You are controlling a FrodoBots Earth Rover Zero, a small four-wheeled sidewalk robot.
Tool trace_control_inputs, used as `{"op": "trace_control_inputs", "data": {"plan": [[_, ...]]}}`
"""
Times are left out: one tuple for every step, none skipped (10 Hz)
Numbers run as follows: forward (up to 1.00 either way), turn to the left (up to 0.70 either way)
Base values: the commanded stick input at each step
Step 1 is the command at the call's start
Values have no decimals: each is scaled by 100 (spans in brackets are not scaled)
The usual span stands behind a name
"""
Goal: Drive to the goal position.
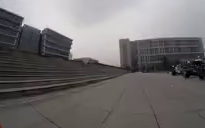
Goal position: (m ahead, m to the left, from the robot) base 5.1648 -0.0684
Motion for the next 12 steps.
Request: {"op": "trace_control_inputs", "data": {"plan": [[70,0],[70,0],[70,0],[70,0],[70,0],[70,0],[70,0],[70,0],[70,0],[70,0],[70,0],[70,0]]}}
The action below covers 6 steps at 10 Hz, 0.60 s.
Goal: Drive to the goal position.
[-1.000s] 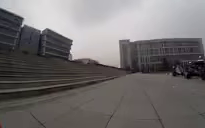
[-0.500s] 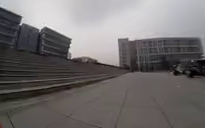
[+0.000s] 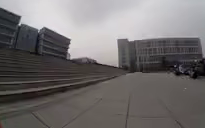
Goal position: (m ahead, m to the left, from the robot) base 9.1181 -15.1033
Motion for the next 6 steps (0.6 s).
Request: {"op": "trace_control_inputs", "data": {"plan": [[70,0],[70,0],[70,0],[70,0],[70,0],[70,0]]}}
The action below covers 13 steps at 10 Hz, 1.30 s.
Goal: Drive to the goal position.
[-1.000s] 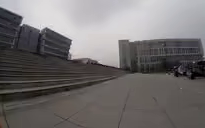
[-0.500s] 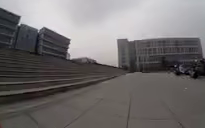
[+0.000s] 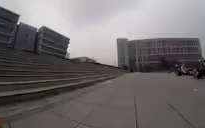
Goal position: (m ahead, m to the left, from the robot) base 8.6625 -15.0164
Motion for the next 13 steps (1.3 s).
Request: {"op": "trace_control_inputs", "data": {"plan": [[70,0],[70,0],[70,0],[70,0],[70,0],[70,0],[70,0],[70,0],[70,0],[70,0],[70,0],[70,0],[70,0]]}}
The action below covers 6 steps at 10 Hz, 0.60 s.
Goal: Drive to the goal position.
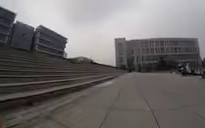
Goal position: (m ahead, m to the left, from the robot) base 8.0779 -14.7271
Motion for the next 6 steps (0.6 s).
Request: {"op": "trace_control_inputs", "data": {"plan": [[70,0],[70,0],[70,0],[70,-2],[70,-15],[70,-27]]}}
